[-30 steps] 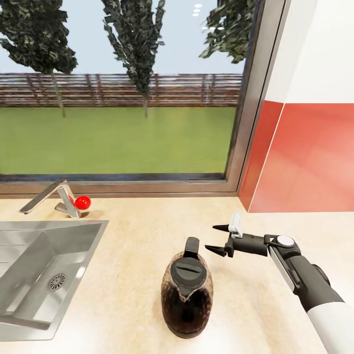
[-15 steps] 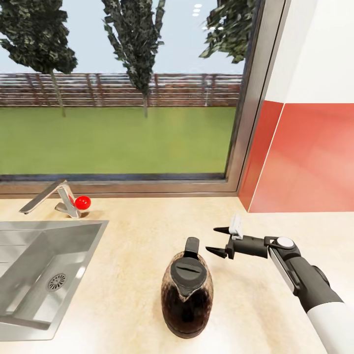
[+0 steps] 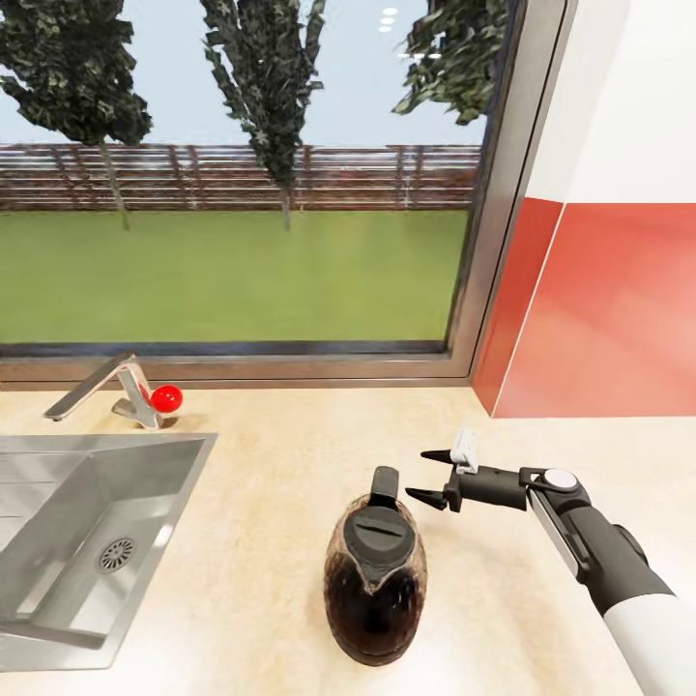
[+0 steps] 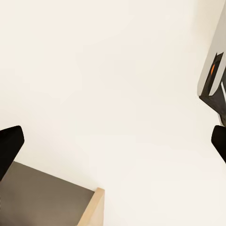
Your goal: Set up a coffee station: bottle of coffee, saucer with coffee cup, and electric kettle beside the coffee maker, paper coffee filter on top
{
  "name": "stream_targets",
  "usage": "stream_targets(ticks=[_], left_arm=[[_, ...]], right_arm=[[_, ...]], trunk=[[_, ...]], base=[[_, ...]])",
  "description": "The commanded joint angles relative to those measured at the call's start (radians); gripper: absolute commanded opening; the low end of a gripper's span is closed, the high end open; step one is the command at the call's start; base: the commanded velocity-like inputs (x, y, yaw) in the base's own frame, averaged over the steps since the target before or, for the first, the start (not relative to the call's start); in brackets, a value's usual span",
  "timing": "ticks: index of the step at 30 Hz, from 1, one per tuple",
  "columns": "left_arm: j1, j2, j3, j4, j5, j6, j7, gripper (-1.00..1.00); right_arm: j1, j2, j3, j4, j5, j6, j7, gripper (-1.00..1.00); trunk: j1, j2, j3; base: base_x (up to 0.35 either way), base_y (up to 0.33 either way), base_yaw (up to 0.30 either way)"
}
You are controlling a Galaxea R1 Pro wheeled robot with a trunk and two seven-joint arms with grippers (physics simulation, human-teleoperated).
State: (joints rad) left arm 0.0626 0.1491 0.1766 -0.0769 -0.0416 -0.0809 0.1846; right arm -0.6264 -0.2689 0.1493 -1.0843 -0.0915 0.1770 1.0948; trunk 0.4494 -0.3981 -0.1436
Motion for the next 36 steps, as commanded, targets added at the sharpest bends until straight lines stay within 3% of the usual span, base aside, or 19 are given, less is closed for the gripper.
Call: stream_targets(ticks=[1,36], left_arm=[[0.0,0.0,0.006,-0.001,-0.004,-0.002,0.001,1.0],[0.0,-0.001,0.007,-0.001,-0.004,-0.002,0.001,1.0]], right_arm=[[-0.001,-0.001,0.003,0.001,-0.01,0.01,0.001,1.0],[-0.001,-0.001,0.004,0.002,-0.008,0.01,0.002,1.0]], trunk=[[0.001,-0.002,-0.002],[0.001,-0.002,-0.002]], base=[[0.0,0.036,0.0],[0.0,0.031,0.0]])
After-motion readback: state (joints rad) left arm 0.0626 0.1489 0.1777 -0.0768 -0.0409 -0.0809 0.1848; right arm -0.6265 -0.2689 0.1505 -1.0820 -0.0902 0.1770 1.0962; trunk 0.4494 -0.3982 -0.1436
